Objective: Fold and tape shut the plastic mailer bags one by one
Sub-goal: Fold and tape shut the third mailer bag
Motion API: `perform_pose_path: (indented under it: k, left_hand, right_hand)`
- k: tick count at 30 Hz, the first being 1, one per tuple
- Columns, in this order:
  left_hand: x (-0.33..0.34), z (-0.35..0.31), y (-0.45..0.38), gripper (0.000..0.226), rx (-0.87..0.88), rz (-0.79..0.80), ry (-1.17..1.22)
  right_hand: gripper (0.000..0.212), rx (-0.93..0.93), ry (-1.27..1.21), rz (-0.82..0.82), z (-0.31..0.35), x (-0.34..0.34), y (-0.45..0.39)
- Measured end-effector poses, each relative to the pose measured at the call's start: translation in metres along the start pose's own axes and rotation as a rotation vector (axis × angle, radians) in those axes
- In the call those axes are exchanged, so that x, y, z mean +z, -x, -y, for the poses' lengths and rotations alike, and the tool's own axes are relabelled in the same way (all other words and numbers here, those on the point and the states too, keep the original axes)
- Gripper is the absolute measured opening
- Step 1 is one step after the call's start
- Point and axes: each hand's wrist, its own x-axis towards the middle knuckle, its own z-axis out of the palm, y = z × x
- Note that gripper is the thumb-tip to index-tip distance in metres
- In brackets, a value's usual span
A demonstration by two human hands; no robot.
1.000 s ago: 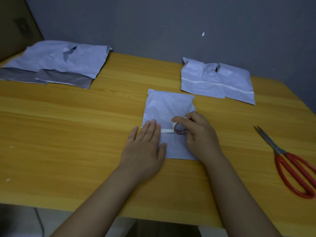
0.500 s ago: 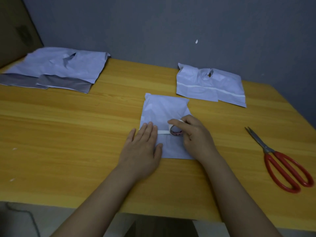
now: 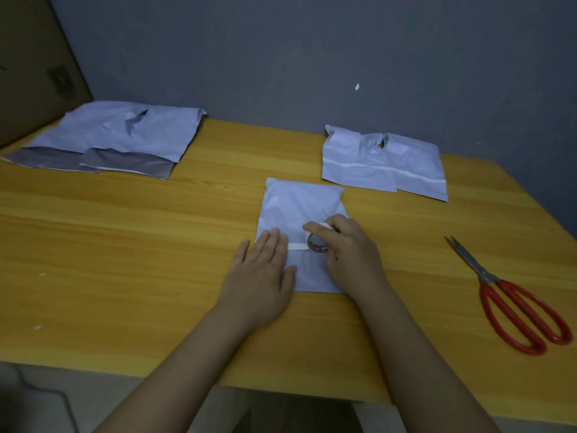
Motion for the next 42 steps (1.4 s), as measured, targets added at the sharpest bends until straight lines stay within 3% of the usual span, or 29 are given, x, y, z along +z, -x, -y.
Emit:
perform_pose_path:
  k: [11, 24, 30, 37, 42]
  left_hand:
    - [-0.001, 0.000, 0.002, 0.085, 0.010, 0.001, 0.030]
    - [-0.003, -0.002, 0.001, 0.093, 0.004, 0.028, -0.019]
    - [-0.017, -0.007, -0.001, 0.058, -0.035, 0.152, -0.058]
    - [-0.017, -0.012, 0.002, 0.059, -0.059, 0.159, -0.077]
    - [-0.014, -0.010, -0.001, 0.060, -0.184, 0.104, -0.045]
  right_hand:
    - [0.055, 0.017, 0.040, -0.014, 0.004, 0.000, -0.001]
    - [0.054, 0.032, 0.035, -0.024, 0.005, 0.001, -0.001]
    - [0.053, 0.033, 0.029, -0.028, 0.005, 0.001, -0.001]
    - [0.054, 0.045, 0.033, -0.022, 0.005, 0.003, -0.001]
    - [0.054, 0.041, 0.027, -0.027, 0.006, 0.002, -0.001]
